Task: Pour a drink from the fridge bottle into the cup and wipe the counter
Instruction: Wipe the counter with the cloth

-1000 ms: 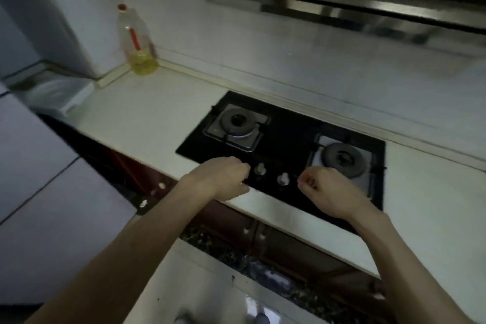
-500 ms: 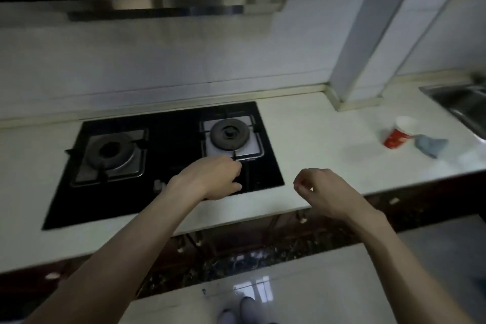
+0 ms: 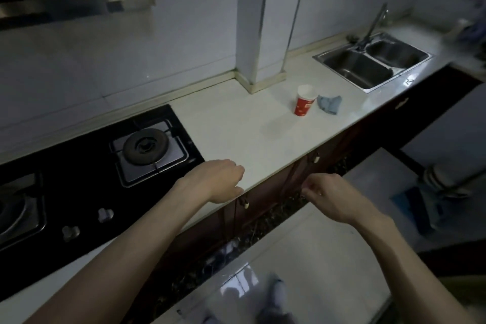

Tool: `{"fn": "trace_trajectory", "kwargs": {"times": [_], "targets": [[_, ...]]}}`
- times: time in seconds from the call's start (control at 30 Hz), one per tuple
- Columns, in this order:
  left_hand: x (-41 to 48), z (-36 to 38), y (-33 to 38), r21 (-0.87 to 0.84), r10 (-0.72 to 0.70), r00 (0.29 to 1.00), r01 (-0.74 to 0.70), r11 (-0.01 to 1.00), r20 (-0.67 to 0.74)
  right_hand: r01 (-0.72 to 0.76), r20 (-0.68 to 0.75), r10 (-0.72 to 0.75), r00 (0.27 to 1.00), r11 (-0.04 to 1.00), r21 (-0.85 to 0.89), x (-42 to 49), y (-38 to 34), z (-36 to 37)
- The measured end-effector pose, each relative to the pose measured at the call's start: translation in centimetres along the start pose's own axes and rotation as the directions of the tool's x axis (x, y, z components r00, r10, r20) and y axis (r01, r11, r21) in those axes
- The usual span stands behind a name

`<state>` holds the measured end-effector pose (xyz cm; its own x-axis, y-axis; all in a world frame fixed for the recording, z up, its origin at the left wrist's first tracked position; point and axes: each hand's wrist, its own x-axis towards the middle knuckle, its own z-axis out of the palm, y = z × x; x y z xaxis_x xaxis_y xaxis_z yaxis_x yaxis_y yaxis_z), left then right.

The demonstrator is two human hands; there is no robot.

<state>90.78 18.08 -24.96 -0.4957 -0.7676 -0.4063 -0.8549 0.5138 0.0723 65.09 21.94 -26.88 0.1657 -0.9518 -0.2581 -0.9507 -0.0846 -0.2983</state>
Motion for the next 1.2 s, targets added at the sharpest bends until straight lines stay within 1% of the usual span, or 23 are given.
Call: {"fn": "trace_trajectory", "kwargs": {"times": [0.27, 0.47, 0.63, 0.8, 0.97, 1.2], "targets": [[7.6, -3.6, 5.6, 0.018, -0.028, 0.999, 0.027, 0.999, 0.041, -0.002, -0.003, 0.002, 1.0, 0.998, 0.07, 2.1, 8.8, -2.6], [14.3, -6.3, 11.4, -0.021, -0.008, 1.0, 0.008, 1.0, 0.008, -0.009, -0.009, 0.009, 1.0, 0.999, 0.054, 4.3, 16.5, -5.7], [18.5, -7.5, 13.8, -0.023, -0.013, 1.0, 0.013, 1.0, 0.025, -0.011, 0.004, 0.011, 1.0, 0.998, 0.062, 6.3, 21.0, -7.4], [21.9, -8.4, 13.3, -0.027, -0.019, 0.999, 0.021, 0.999, 0.046, -0.017, 0.023, 0.015, 1.0, 0.995, 0.095, 9.6, 23.3, -8.3], [25.7, -8.3, 10.7, -0.05, -0.021, 0.996, 0.025, 0.998, 0.086, -0.003, 0.06, -0.004, 0.998, 0.994, 0.113, 14.2, 23.7, -8.1], [33.3, -8.2, 6.3, -0.15, -0.001, 0.996, 0.014, 0.989, 0.09, -0.05, 0.131, 0.038, 0.991, 0.995, 0.089, 21.6, 23.9, -8.5]]}}
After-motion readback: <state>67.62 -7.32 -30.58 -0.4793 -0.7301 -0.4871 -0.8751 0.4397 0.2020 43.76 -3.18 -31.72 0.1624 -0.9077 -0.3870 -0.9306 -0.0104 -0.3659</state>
